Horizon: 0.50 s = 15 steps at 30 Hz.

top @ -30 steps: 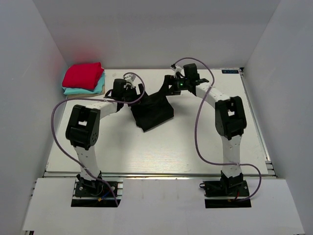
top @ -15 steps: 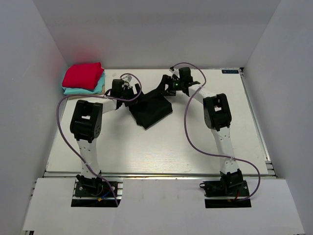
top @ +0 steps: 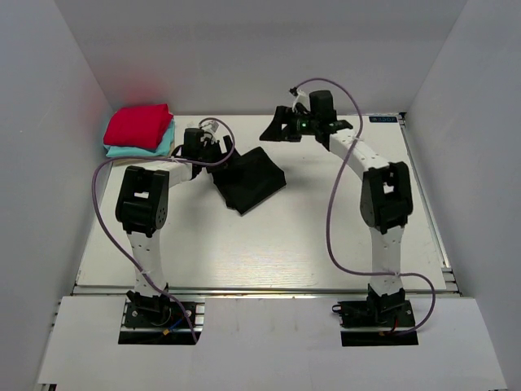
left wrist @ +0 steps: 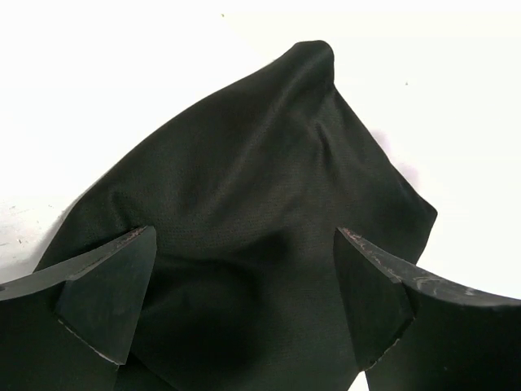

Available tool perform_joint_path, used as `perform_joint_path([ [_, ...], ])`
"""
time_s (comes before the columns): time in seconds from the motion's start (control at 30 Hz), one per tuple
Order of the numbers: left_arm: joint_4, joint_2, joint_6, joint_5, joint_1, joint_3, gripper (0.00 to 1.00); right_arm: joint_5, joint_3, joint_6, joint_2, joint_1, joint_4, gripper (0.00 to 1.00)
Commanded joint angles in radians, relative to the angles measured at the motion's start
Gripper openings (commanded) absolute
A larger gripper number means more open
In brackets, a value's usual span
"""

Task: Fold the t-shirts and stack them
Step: Fold the long partially folded tshirt into a neat square

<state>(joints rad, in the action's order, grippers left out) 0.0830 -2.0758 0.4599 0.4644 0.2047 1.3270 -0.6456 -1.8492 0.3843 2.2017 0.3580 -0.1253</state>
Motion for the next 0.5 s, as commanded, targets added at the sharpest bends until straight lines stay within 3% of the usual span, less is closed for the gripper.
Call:
perform_joint_path([
  [0.0,0.015,0.030,-0.023,0.019,-0.005,0.032,1.00,-0.087,0.082,-0.019,-0.150,0.044,0.038,0.90],
  [0.17,-0.006,-0.012,-0.023,0.019,-0.005,0.052,1.00,-0.198,0.224,0.033,-0.154,0.084,0.163,0.90],
  [0.33,-0.006,-0.033,-0.023,-0.003,-0.005,0.043,1.00,-0.232,0.257,0.120,-0.033,0.081,0.228,0.90],
  [0.47,-0.025,-0.078,-0.032,-0.012,-0.014,0.066,1.00,-0.214,0.408,0.200,0.030,0.067,0.386,0.90],
])
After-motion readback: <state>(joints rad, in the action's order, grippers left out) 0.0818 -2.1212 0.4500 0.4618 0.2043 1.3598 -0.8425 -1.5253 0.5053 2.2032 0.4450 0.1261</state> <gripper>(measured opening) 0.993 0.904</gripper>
